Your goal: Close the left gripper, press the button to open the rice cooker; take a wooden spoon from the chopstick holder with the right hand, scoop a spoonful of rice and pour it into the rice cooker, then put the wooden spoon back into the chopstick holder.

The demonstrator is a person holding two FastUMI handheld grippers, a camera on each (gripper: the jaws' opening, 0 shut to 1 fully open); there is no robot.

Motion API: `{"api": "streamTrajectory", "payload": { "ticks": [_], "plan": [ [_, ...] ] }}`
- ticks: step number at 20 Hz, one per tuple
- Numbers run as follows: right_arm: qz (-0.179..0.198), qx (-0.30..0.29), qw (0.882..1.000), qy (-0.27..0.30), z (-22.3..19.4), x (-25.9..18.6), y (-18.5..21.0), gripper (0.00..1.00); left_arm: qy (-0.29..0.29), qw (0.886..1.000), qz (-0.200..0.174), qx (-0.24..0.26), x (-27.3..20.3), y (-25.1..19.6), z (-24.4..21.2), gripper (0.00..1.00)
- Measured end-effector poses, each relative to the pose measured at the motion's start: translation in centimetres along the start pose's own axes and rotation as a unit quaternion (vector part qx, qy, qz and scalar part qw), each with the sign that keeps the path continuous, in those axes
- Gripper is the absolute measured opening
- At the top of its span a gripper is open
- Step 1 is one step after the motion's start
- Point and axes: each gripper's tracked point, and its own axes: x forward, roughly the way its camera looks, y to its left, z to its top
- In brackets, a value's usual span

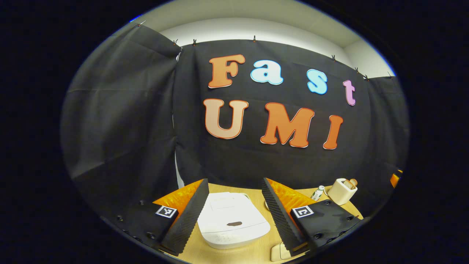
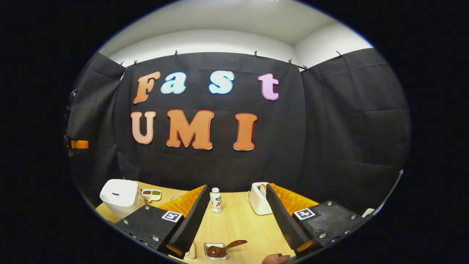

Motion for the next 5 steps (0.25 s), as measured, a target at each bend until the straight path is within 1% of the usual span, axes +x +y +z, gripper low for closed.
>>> {"api": "streamTrajectory", "payload": {
  "ticks": [3, 5],
  "plan": [
    [0.000, -0.003, 1.000, -0.026, 2.2, -0.7, -0.3, 0.95, -0.033, 0.999, 0.000, 0.008, -2.9, -0.2, 2.2, 0.99],
    [-0.004, -0.004, 0.999, -0.032, 2.5, -1.0, -0.5, 0.95, -0.041, 0.999, 0.001, 0.017, -4.0, -0.4, 2.3, 0.98]
  ]
}}
